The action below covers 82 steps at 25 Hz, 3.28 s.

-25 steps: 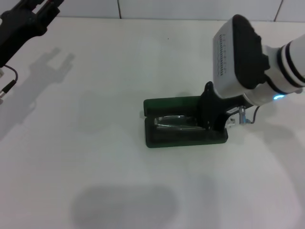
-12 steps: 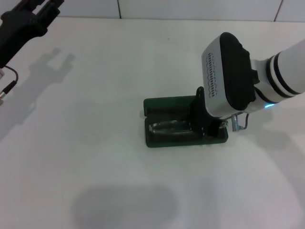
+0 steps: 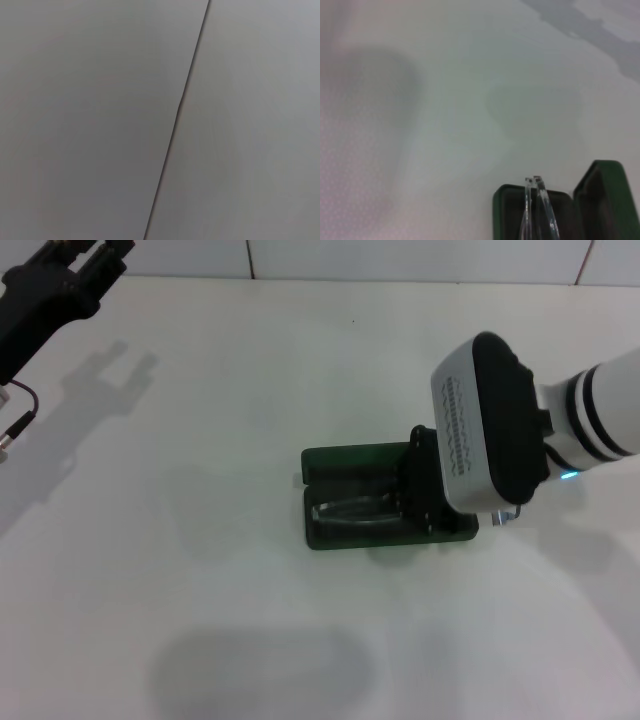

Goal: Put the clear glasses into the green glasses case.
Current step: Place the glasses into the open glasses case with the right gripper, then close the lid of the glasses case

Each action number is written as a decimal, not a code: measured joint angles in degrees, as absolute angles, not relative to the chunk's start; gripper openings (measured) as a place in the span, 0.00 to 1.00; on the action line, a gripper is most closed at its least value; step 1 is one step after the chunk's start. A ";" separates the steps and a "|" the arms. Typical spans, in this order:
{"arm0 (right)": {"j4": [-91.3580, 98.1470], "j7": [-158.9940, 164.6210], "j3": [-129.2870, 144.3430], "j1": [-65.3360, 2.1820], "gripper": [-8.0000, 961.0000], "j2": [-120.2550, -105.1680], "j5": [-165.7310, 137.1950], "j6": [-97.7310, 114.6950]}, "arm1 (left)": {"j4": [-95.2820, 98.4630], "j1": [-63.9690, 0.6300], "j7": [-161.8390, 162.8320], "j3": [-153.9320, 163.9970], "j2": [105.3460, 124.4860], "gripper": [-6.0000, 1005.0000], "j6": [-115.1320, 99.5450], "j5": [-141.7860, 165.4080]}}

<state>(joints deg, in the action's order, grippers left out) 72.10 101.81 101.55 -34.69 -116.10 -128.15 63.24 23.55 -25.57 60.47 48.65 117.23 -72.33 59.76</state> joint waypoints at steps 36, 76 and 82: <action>73.58 95.97 103.91 -31.67 0.25 -116.00 -128.80 59.46 | 23.55 -24.91 60.29 48.60 117.35 0.56 -71.89 59.76; 40.05 72.49 53.01 -22.26 0.33 -114.31 -87.62 88.13 | 22.65 -27.59 60.82 48.87 119.49 0.56 -70.31 67.68; 38.69 72.31 53.36 -22.41 0.33 -114.95 -90.06 88.57 | 21.05 -34.55 68.50 52.89 119.49 0.56 -62.07 77.86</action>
